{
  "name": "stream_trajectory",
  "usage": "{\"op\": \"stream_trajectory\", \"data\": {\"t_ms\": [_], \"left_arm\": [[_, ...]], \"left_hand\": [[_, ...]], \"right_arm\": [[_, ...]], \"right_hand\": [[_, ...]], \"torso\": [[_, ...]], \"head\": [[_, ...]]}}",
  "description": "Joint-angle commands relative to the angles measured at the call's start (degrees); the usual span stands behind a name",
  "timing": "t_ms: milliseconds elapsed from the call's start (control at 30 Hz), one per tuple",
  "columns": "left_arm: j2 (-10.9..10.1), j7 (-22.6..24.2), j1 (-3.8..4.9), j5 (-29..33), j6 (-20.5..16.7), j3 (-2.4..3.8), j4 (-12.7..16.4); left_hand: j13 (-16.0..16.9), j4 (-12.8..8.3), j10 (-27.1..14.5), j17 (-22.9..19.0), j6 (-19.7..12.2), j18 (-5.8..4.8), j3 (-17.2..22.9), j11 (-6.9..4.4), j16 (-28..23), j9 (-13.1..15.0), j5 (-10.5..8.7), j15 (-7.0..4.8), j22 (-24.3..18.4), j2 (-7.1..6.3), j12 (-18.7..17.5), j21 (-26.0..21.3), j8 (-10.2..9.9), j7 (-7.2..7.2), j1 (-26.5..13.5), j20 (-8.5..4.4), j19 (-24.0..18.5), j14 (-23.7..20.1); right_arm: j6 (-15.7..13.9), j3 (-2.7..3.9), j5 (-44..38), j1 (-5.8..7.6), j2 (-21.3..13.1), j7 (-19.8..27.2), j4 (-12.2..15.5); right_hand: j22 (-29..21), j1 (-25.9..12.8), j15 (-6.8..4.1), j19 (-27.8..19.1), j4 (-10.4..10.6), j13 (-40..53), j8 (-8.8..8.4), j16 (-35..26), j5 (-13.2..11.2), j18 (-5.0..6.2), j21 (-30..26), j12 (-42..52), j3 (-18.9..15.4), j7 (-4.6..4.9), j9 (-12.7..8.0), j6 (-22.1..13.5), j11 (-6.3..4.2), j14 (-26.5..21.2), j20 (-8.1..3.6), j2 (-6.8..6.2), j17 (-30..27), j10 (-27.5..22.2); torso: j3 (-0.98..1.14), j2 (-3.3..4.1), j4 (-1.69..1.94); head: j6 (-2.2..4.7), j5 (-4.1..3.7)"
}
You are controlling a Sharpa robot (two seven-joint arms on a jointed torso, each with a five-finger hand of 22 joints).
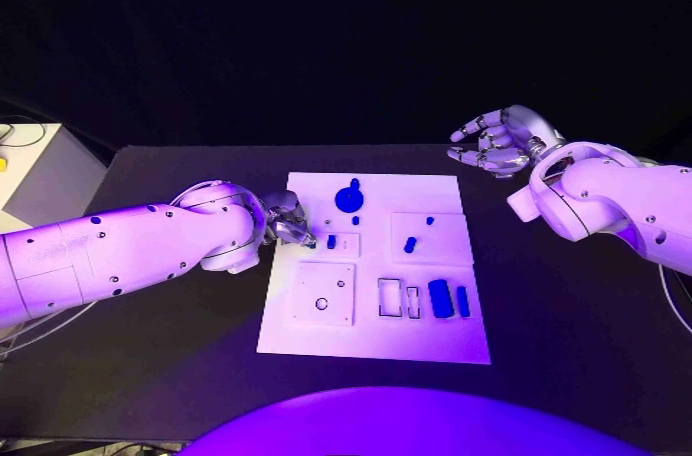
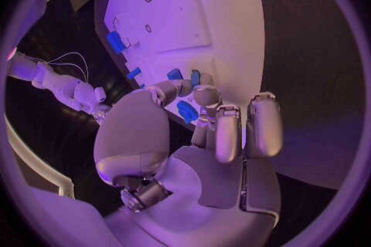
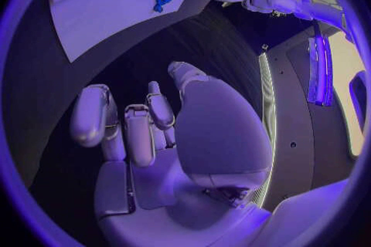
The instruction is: Assemble the parts on the task board
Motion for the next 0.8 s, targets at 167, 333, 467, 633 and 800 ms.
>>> {"op": "stream_trajectory", "data": {"t_ms": [167, 333, 467, 633, 800], "left_arm": [[0.69, -0.54, -0.26, 1.93, 3.42, -0.23, -0.02], [0.84, -0.63, -0.26, 2.04, 3.37, -0.23, -0.12], [0.91, -0.66, -0.26, 2.08, 3.01, -0.23, -0.17], [0.97, -0.64, -0.26, 2.10, 2.42, -0.23, -0.23], [1.00, -0.70, -0.26, 2.11, 2.15, -0.23, -0.28]], "left_hand": [[1.23, -10.11, 1.18, 12.01, 1.41, -1.21, 9.05, -0.15, 0.49, -0.09, -0.42, -0.33, 0.39, -0.31, 0.88, 0.41, 0.62, -1.15, -0.39, -0.09, 0.34, 5.27], [1.90, -9.75, 1.67, 12.29, 1.60, -1.25, 7.73, -0.32, 0.64, -0.13, -0.50, -0.43, 0.58, -0.47, 1.28, 0.45, 0.90, -1.38, -0.48, -0.17, 0.46, 5.34], [2.12, -9.34, 1.91, 12.38, 1.58, -1.26, 6.33, -0.43, 0.70, -0.21, -0.63, -0.52, 0.57, -0.52, 1.32, 0.39, 1.06, -1.55, -0.50, -0.26, 0.45, 5.36], [2.07, -8.74, 1.98, 12.30, 1.43, -1.26, 4.68, -0.51, 0.66, -0.35, -0.80, -0.60, 0.56, -0.57, 1.11, 0.32, 1.13, -1.70, -0.59, -0.34, 0.44, 5.33], [2.17, -8.04, 2.04, 12.34, 1.35, -1.26, 3.09, -0.59, 0.69, -0.55, -0.98, -0.66, 0.52, -0.68, 1.01, 0.25, 1.16, -1.86, -0.79, -0.40, 0.44, 5.34]], "right_arm": [[0.69, 0.01, -0.32, -0.03, 0.02, 0.66, 0.05], [0.66, 0.01, -0.32, -0.03, -0.01, 0.66, 0.07], [0.65, 0.01, -0.32, -0.03, -0.01, 0.66, 0.06], [0.63, 0.01, -0.32, -0.03, -0.06, 0.66, 0.05], [0.64, 0.01, -0.32, -0.03, -0.07, 0.67, 0.05]], "right_hand": [[-0.08, -0.65, 0.26, 0.12, 0.10, -0.09, 0.20, -0.29, 0.16, 1.15, -0.22, 0.15, 0.39, 0.06, -0.06, -0.41, -0.15, 2.86, -0.25, -0.03, 4.19, 0.34], [-0.14, -0.92, 0.24, 0.13, 0.00, -0.17, 0.24, -0.37, 0.40, 1.17, -0.37, 0.16, 0.50, 0.05, -0.09, -0.47, -0.16, 2.85, -0.26, -0.07, 4.12, 0.30], [-0.14, -0.92, 0.24, 0.13, 0.00, -0.17, 0.24, -0.37, 0.40, 1.17, -0.37, 0.16, 0.50, 0.05, -0.09, -0.47, -0.16, 2.85, -0.26, -0.07, 4.12, 0.30], [-0.14, -0.92, 0.24, 0.13, 0.00, -0.17, 0.24, -0.37, 0.40, 1.17, -0.37, 0.16, 0.50, 0.05, -0.09, -0.47, -0.16, 2.85, -0.26, -0.07, 4.12, 0.30], [-0.14, -0.92, 0.24, 0.13, 0.00, -0.17, 0.24, -0.37, 0.40, 1.17, -0.37, 0.16, 0.50, 0.05, -0.09, -0.47, -0.16, 2.85, -0.26, -0.07, 4.12, 0.30]], "torso": [[0.02, 0.01, -0.02], [0.04, -0.01, 0.01], [0.04, 0.01, 0.02], [0.03, 0.03, 0.02], [0.02, -0.01, 0.00]], "head": [[0.01, -0.06], [0.01, -0.14], [0.01, -0.17], [0.01, -0.22], [0.01, -0.29]]}}
